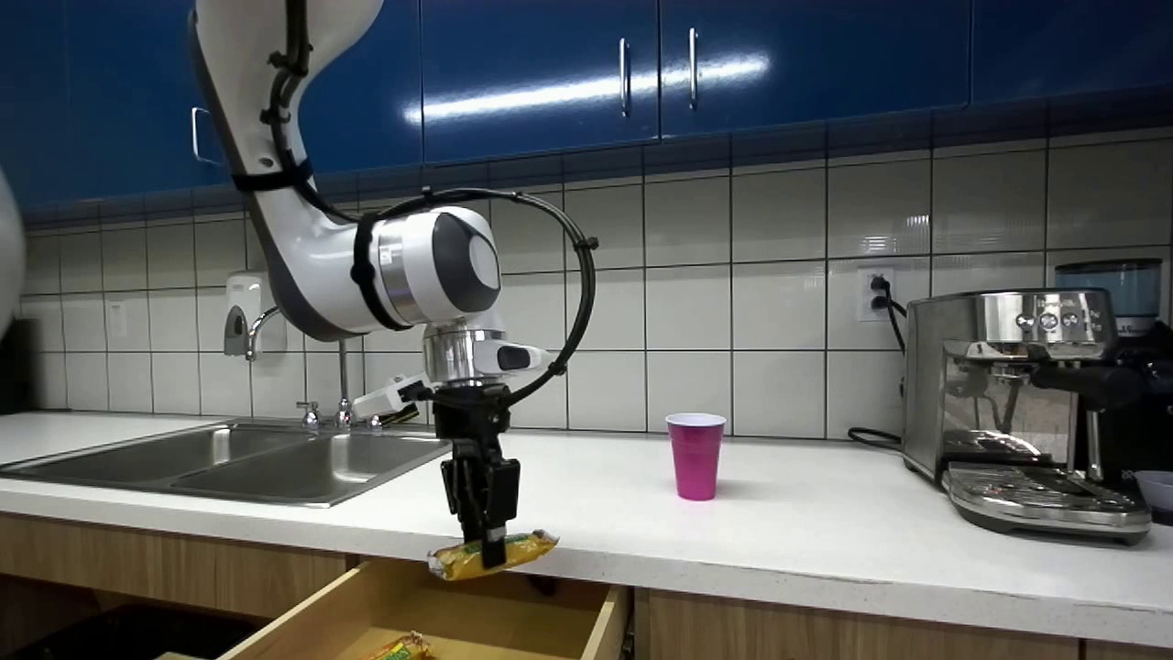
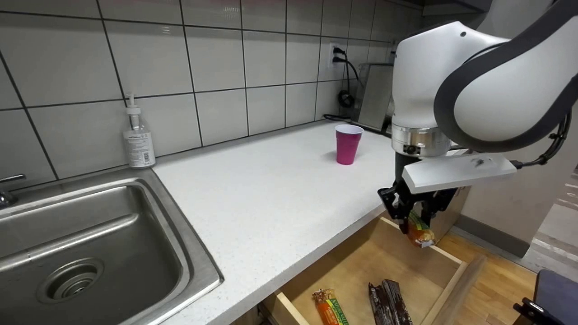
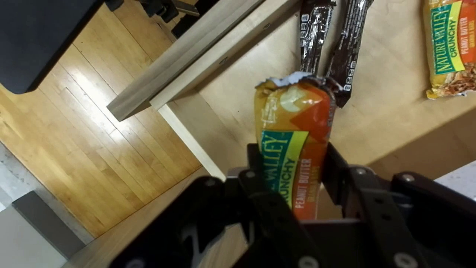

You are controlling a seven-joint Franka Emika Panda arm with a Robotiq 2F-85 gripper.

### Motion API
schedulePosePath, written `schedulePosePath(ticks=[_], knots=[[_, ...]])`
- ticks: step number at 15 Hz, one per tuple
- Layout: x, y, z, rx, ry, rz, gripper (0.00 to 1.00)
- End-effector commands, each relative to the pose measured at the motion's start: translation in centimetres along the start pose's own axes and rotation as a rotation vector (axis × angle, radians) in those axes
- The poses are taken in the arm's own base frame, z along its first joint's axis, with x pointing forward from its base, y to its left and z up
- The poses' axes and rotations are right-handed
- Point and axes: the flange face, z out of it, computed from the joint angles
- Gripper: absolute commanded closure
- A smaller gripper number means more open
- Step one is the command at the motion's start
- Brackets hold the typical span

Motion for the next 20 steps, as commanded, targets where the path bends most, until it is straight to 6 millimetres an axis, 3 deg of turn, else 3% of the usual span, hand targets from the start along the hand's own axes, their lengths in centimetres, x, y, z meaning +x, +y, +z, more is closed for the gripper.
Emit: schedulePosePath(ticks=[1, 7, 20], knots=[[-1.4, 0.6, -0.2, -0.004, 0.002, 0.004, 0.83], [-2.2, -0.1, 1.1, -0.009, -0.020, -0.001, 0.83], [-2.1, -0.8, 3.6, 0.005, -0.035, 0.044, 0.83]])
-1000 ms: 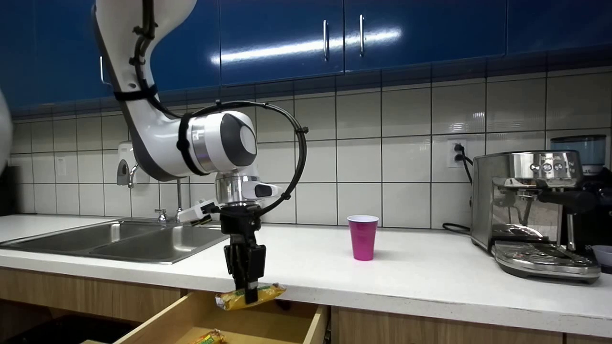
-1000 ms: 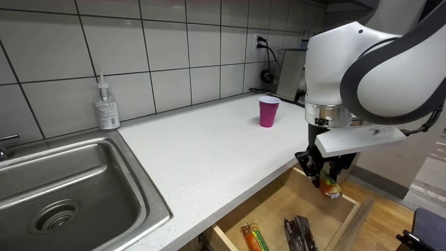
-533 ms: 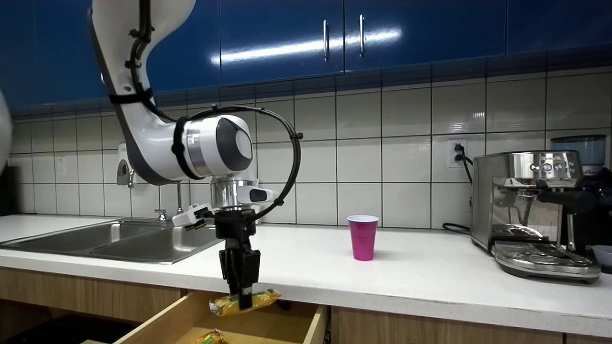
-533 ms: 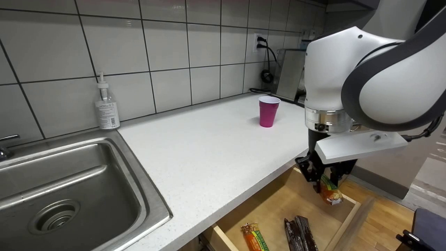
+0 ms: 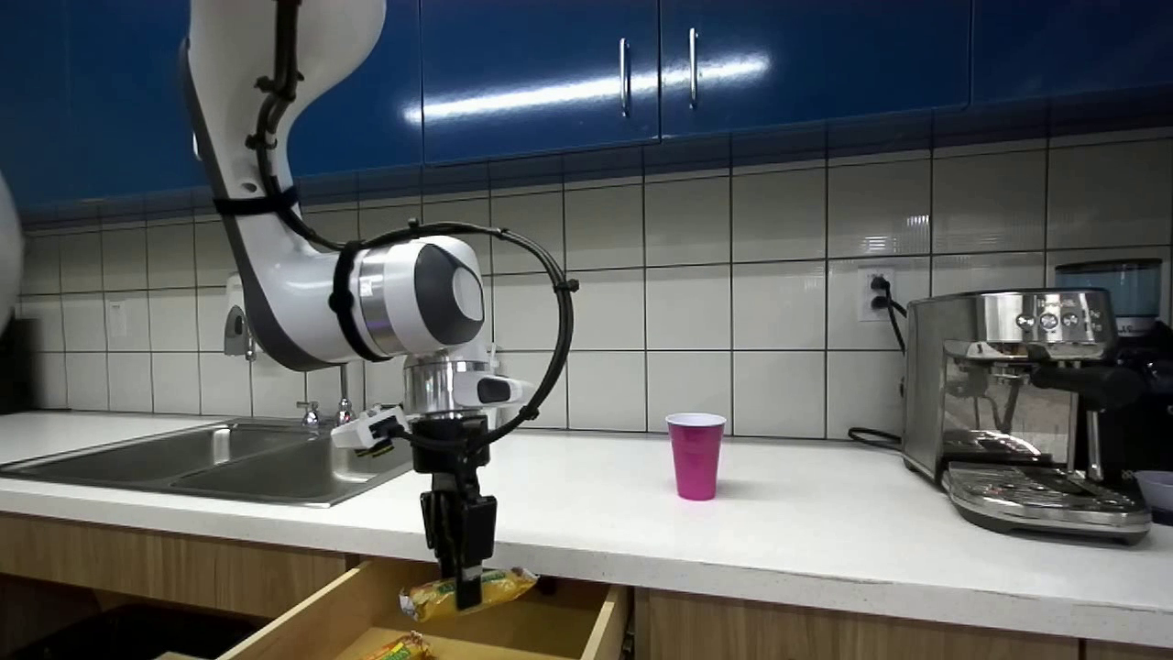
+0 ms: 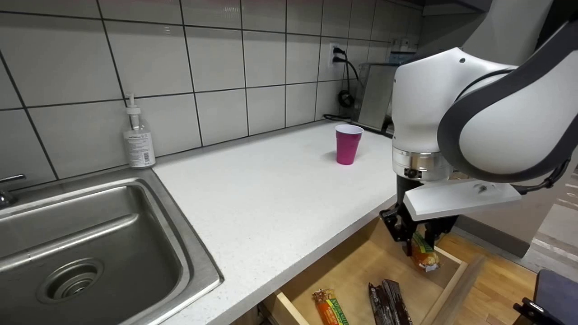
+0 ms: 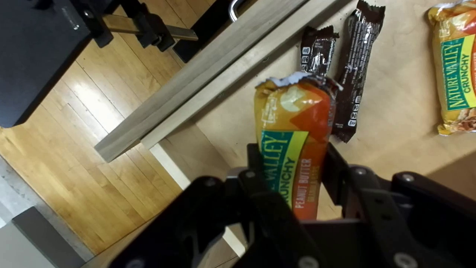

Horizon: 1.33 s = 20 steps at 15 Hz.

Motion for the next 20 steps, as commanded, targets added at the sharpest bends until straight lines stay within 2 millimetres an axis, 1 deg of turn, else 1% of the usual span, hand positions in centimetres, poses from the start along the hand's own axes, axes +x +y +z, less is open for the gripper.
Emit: schedulePosePath(ticks=[1, 9, 15, 16, 17, 18, 20], knots=[[0.1, 0.0, 0.9, 0.013, -0.006, 0.044, 0.83], [0.4, -0.9, 3.1, 0.019, -0.010, 0.074, 0.83], [0.5, -1.2, 3.9, 0.028, -0.014, 0.096, 0.83], [0.5, -1.3, 3.9, 0.029, -0.014, 0.098, 0.74], [0.5, -1.3, 4.0, 0.030, -0.016, 0.099, 0.33], [0.5, -1.3, 4.0, 0.032, -0.017, 0.102, 0.32], [0.5, -1.3, 3.9, 0.035, -0.016, 0.105, 0.19]])
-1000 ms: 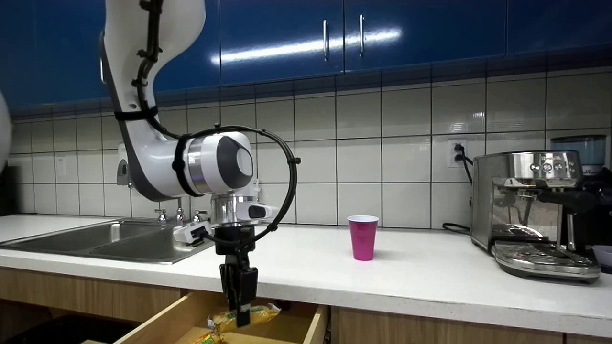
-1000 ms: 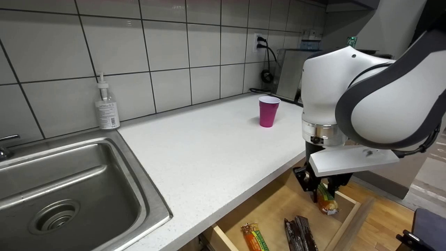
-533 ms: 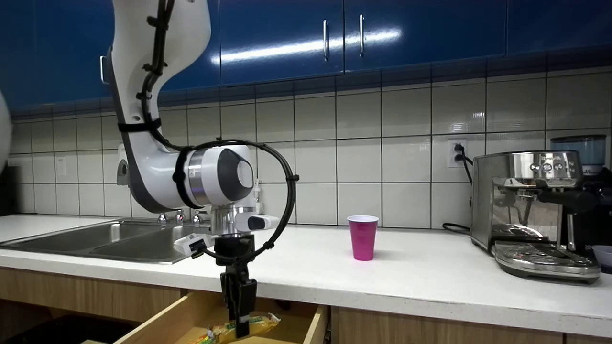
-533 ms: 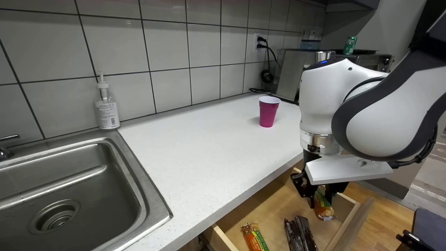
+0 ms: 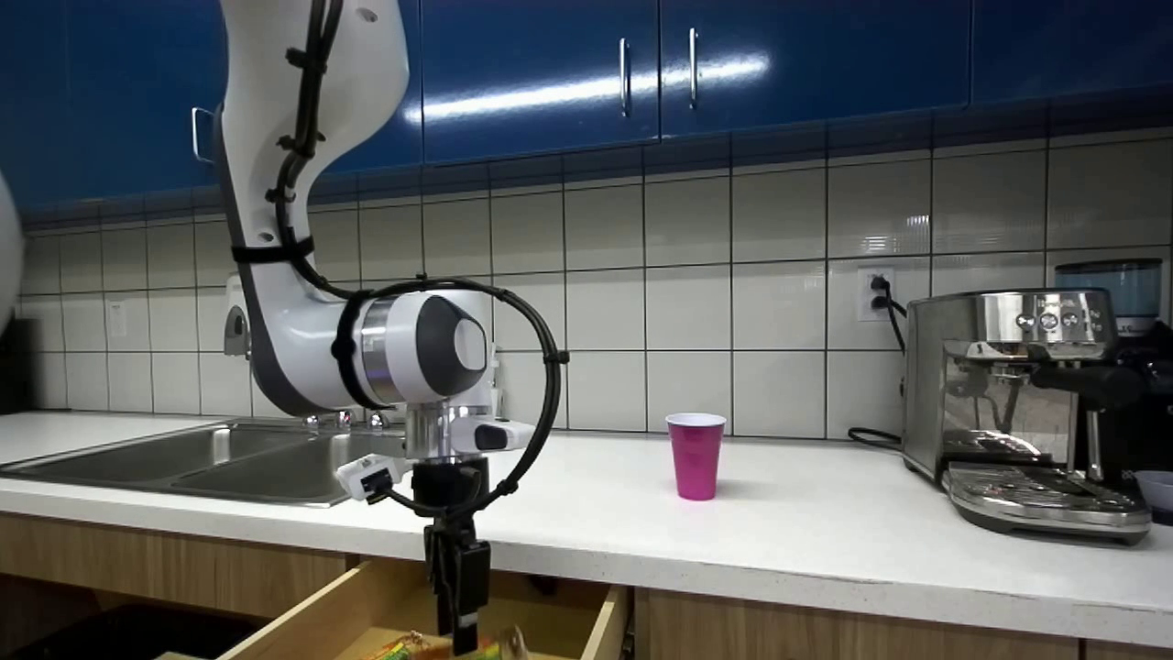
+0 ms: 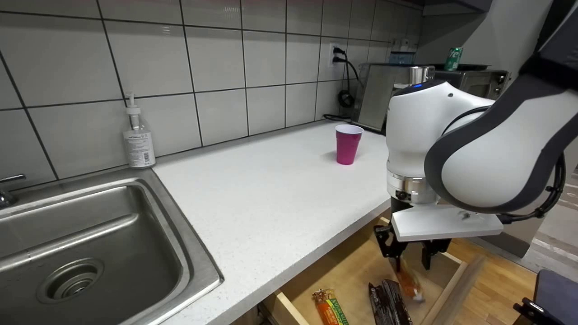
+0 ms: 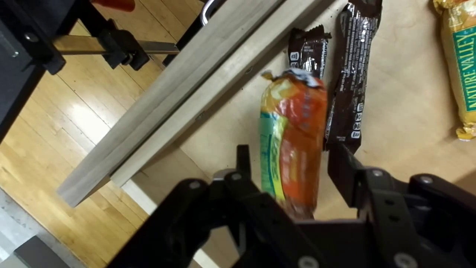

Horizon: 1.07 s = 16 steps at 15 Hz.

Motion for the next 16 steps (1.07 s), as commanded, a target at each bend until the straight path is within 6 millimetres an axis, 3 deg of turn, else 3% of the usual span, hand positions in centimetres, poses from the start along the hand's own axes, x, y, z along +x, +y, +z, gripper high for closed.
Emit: schedulePosePath(ticks=[1, 3, 9, 16], knots=[[0.3, -0.4, -0.4, 0.016, 0.007, 0.023, 0.12], [0.3, -0.4, -0.6, 0.018, 0.010, 0.023, 0.01], [0.4, 0.1, -1.9, 0.030, 0.023, 0.024, 0.00], [0.2, 0.6, -5.5, 0.054, 0.062, 0.004, 0.00]])
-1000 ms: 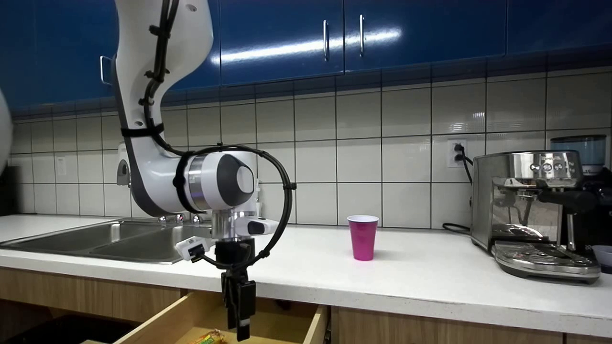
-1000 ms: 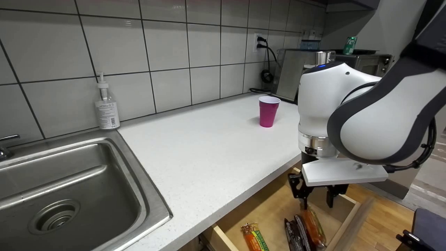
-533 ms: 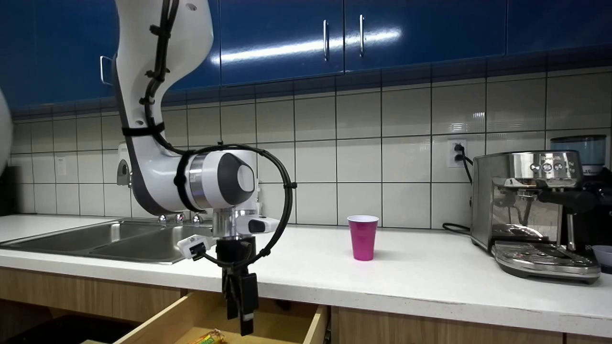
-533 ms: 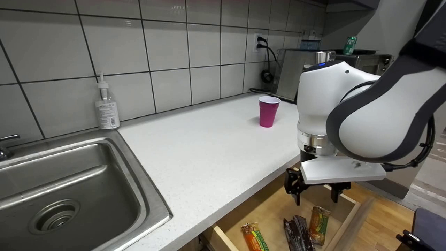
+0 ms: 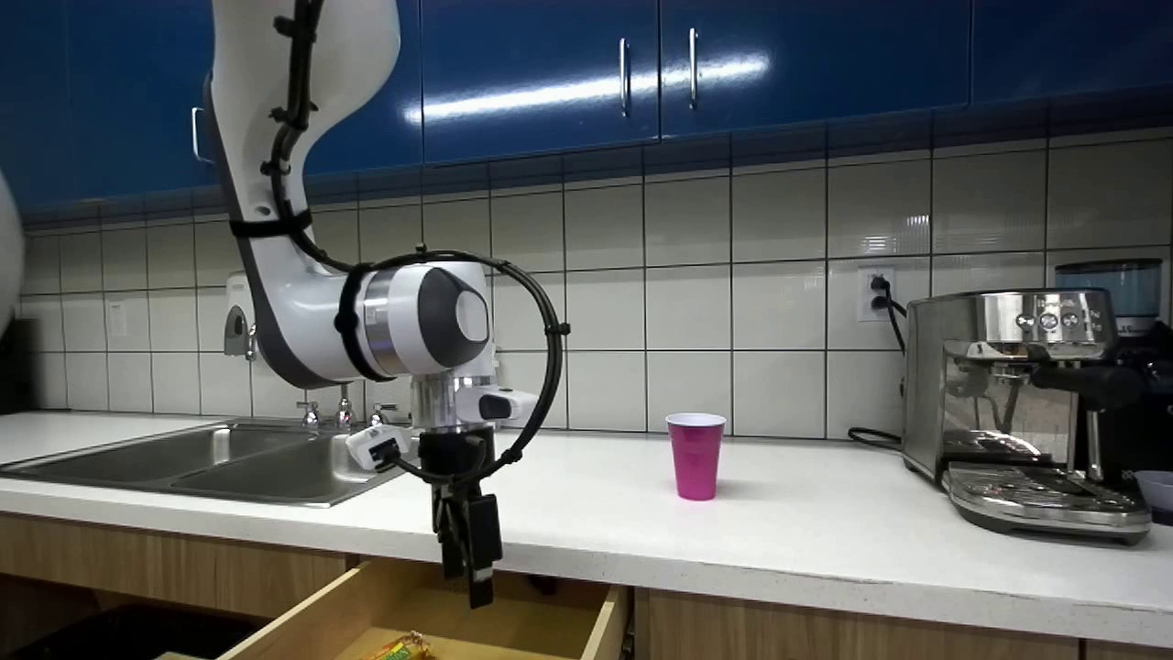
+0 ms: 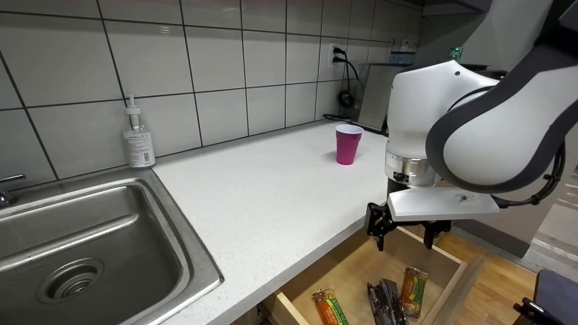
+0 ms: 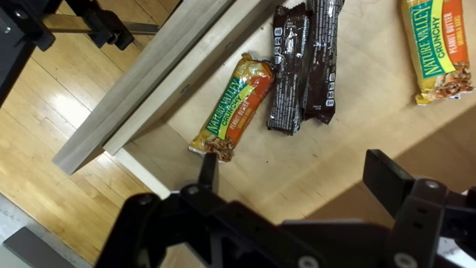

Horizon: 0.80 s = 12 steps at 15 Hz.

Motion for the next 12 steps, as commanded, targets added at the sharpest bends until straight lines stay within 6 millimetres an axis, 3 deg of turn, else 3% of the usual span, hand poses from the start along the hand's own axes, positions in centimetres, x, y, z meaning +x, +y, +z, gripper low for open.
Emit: schedulePosePath(ticks=[1, 12], knots=[[-0.4, 0.7, -3.0, 0.010, 0.017, -0.016, 0.00], [-1.1, 1.4, -8.5, 0.021, 0.039, -0.201, 0.00]])
